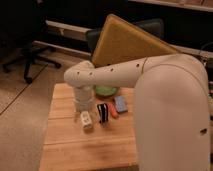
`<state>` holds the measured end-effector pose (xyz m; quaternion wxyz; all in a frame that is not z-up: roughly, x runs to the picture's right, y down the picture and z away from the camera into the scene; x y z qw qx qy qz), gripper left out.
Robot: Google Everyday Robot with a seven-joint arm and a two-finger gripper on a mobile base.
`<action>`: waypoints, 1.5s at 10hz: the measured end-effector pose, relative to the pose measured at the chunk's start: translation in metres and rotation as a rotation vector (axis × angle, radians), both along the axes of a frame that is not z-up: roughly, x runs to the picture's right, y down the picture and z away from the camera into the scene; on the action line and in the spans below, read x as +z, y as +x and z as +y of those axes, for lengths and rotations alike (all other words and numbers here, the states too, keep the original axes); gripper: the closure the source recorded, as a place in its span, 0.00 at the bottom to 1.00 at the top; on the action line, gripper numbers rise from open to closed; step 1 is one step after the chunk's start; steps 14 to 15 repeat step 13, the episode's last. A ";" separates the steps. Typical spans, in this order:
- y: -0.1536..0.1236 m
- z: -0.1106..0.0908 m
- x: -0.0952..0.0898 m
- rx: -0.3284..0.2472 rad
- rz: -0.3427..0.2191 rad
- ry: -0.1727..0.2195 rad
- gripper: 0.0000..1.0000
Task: Knock the eraser over
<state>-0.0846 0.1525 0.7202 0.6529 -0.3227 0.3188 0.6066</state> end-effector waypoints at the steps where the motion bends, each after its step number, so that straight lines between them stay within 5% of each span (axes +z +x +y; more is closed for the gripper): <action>1: 0.007 -0.001 0.005 -0.004 0.009 -0.012 0.35; 3: 0.023 -0.011 0.024 -0.023 -0.015 -0.026 0.35; 5: 0.030 -0.028 0.047 -0.061 -0.081 0.000 0.35; 9: 0.013 -0.090 0.070 -0.254 -0.284 0.140 0.35; 15: 0.010 -0.100 0.071 -0.280 -0.308 0.160 0.35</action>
